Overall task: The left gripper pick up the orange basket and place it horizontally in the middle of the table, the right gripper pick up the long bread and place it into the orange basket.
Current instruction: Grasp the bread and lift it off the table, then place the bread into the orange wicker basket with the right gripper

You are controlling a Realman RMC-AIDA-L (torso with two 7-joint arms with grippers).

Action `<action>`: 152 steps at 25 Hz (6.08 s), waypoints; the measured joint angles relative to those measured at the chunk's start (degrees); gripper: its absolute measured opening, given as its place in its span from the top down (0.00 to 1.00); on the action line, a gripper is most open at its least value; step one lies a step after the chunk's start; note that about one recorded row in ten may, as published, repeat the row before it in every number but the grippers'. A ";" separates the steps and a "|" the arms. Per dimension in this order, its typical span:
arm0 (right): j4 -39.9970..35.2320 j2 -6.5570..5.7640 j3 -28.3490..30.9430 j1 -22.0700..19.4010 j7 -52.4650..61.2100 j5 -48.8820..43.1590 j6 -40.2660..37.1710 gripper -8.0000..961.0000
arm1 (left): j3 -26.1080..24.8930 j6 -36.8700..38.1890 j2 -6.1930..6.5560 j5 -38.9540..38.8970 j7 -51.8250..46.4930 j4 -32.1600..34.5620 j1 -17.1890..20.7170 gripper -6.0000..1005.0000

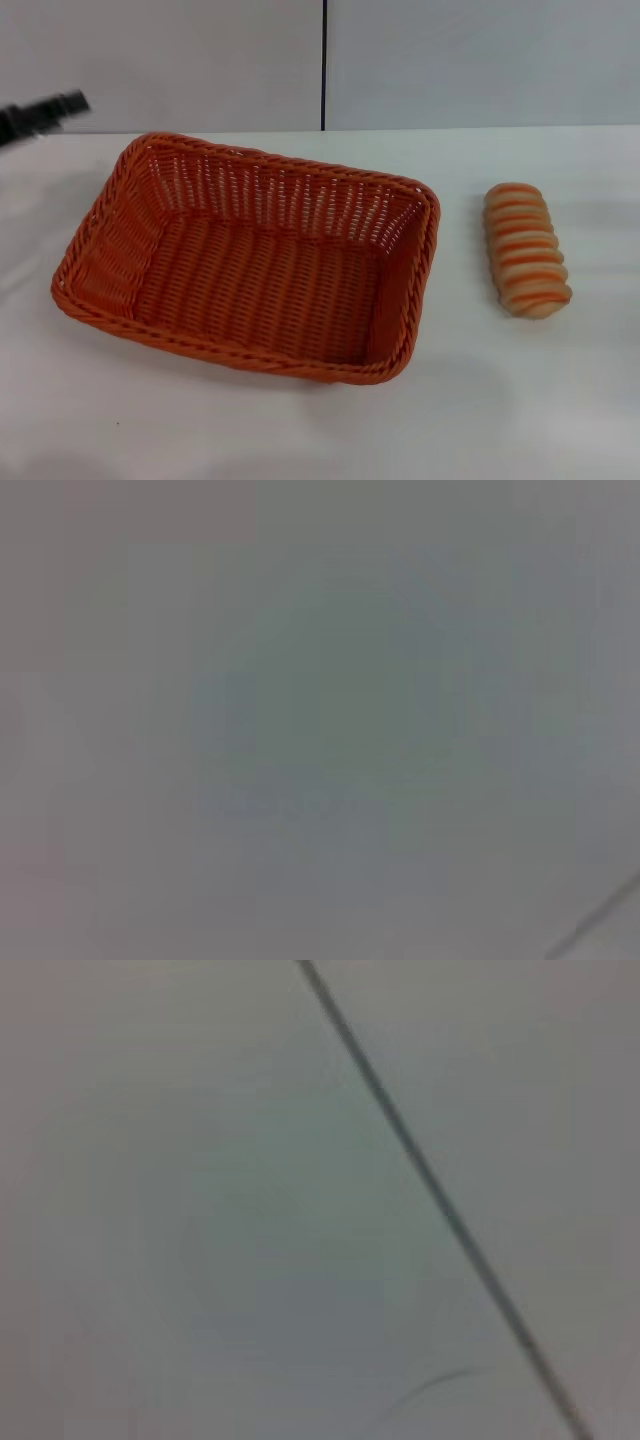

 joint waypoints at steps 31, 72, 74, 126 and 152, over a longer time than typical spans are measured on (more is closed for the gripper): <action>-32.23 -7.81 -29.07 25.84 64.86 -74.63 -16.84 0.33 | -4.06 25.52 -0.45 -37.68 64.21 -32.11 0.43 0.34; -25.46 -2.63 -39.64 29.00 66.80 -74.97 -3.28 0.23 | -3.59 27.27 -0.28 -37.79 63.98 -34.25 1.40 0.35; -25.57 -2.55 -39.76 29.08 66.84 -74.99 -3.23 0.24 | -3.58 27.27 -0.28 -37.72 63.98 -34.25 1.52 0.35; -46.81 -2.23 -30.48 14.19 61.25 -40.46 -11.52 0.70 | -3.58 27.70 -0.10 -37.62 63.23 -34.49 2.52 0.35; -31.54 1.35 -48.28 18.63 39.34 -13.66 -13.00 0.79 | -2.79 27.82 -0.19 -37.49 63.27 -34.87 2.49 0.35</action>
